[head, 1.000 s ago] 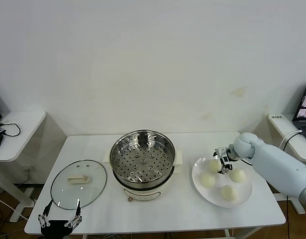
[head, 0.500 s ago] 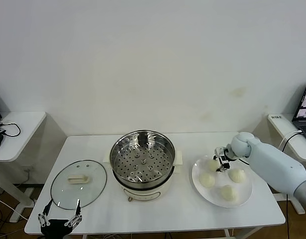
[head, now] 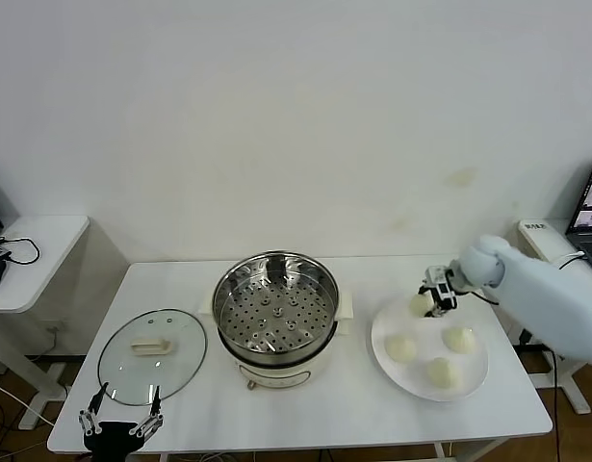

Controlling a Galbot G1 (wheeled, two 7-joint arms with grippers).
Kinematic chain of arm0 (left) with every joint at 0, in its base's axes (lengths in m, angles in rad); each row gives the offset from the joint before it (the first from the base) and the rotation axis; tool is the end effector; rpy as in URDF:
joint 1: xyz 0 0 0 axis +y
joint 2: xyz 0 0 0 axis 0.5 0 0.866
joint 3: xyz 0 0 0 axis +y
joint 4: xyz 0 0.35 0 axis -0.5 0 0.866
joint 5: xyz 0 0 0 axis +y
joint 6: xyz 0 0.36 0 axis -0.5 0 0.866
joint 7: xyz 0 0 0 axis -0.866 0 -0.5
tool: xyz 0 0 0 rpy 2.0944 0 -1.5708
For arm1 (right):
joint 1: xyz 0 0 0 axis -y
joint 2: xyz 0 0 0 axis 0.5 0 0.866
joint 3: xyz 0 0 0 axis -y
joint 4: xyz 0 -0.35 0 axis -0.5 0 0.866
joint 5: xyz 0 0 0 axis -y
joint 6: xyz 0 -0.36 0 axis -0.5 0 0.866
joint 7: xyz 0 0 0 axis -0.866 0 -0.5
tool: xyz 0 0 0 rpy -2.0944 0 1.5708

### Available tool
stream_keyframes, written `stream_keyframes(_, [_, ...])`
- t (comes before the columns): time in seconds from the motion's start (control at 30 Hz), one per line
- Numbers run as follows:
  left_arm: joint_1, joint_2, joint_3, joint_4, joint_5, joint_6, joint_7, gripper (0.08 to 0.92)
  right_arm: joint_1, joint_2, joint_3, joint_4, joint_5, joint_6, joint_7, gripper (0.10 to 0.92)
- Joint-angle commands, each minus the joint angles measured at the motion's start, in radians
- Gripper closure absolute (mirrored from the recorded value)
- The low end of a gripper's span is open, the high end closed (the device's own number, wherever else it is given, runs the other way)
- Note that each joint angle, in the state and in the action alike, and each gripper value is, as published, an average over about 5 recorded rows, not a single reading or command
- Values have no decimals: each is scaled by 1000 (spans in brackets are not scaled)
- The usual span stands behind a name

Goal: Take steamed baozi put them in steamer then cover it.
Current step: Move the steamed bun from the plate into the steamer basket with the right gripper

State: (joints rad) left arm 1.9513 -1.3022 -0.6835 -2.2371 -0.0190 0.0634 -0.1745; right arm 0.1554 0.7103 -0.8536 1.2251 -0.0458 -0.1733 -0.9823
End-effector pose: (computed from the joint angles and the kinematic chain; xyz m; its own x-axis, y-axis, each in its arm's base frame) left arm 0.0856 0.0773 -0.2882 -0.9631 -0.1414 0.2288 -0.0646 0.9473 0.3139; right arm 0.5457 -0.1411 -0.1407 -0.3679 -0.1681 0.9145 -0.9161 -0.1027 -0.3875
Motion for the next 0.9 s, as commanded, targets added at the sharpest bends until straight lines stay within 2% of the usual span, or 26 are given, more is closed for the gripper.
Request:
stream_keyframes(0.03, [-3,6,2,3,-10,5,0,177,179,-28,-88,75,116,-14,-3,440])
stream_keyframes(0.3, [-18,29,-4,15,-34,13,1,177,445,155,-258,59,253,-27,10,440])
stream_keyframes(0.53, [-24,36,-24,17,-45,16,3,177,501,347,-307,43,329,-13,34,440])
stream_keyframes(0.73, [-23,40,-37,17,-46,16,4,177,491,482,-360,48,337,36,42,440])
stream_keyframes(0.9, [-25,40,-43,14,-46,16,4,177,467,548,-422,46,273,114,46,440])
